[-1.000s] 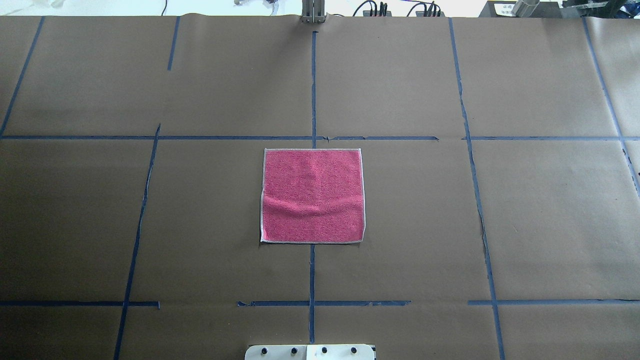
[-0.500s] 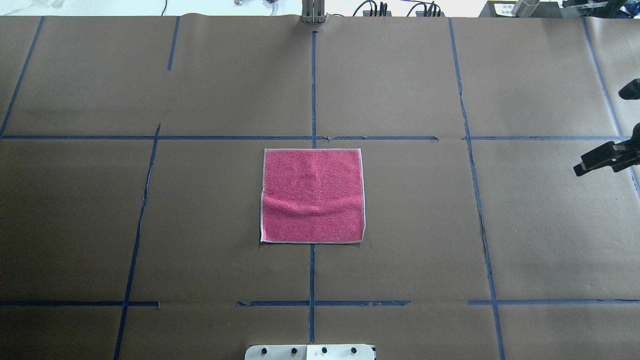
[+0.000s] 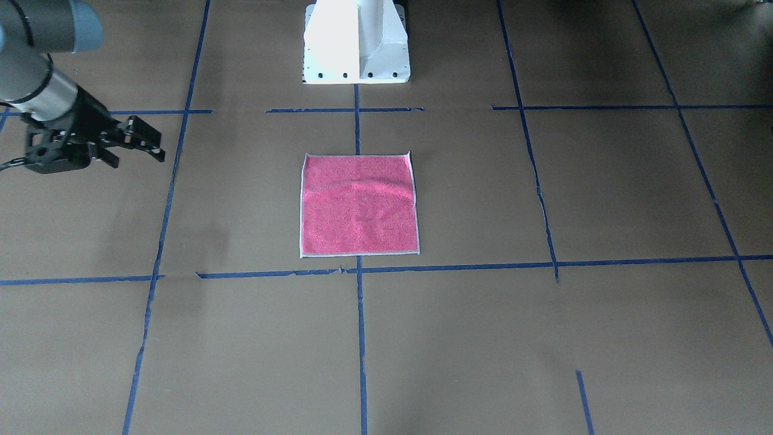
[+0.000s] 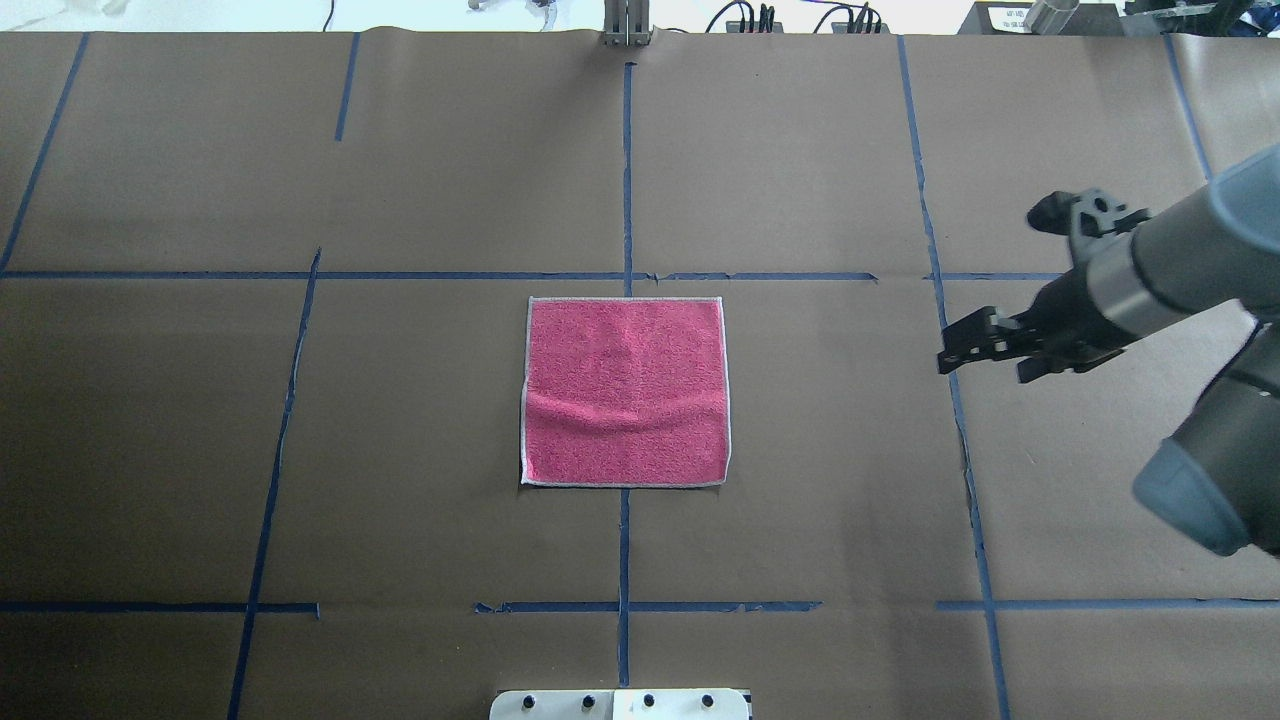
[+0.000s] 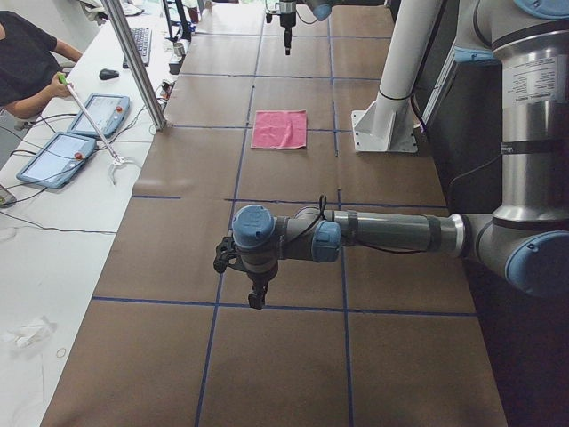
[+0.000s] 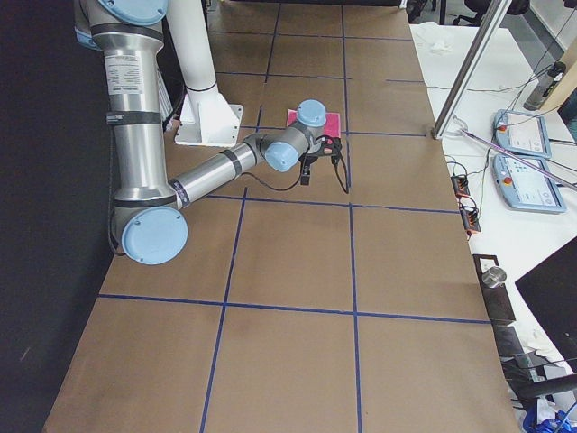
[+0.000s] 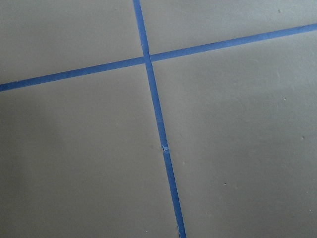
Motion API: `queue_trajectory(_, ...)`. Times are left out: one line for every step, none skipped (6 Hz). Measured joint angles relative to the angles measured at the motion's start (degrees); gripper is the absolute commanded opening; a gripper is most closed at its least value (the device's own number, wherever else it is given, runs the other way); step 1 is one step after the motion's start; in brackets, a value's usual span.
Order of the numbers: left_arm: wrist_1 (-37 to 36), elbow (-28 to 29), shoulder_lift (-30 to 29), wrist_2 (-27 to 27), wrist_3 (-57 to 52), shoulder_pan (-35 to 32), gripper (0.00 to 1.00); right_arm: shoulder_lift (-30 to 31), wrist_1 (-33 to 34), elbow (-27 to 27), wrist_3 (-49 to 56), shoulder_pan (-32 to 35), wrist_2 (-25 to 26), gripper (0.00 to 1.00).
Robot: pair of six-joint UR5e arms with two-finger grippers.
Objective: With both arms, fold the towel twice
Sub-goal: 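Move the right gripper to the towel corner nearest the robot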
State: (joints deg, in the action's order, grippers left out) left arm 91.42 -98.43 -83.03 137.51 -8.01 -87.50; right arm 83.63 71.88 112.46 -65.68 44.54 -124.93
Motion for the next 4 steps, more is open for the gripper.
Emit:
queue_trajectory(0.7,0.2,0.0,0.6,0.0,0.1,1.0,-4.4,-0.3,-0.2,-9.6,-7.8,7.8,1.0)
queue_trajectory(1.2,0.4,0.0,1.1,0.0,0.2,1.0,-8.5,0.0,-0.7,-17.1,-14.3,14.7,0.99)
queue_trajectory(1.3,0.5,0.0,1.2,0.1,0.2,1.0,-11.6,0.4,-1.6,-22.1,-18.5,20.3,0.99)
queue_trajectory(1.4,0.5,0.0,1.3,0.1,0.2,1.0,-13.8,0.7,-3.1,-24.9,-20.4,23.7,0.99)
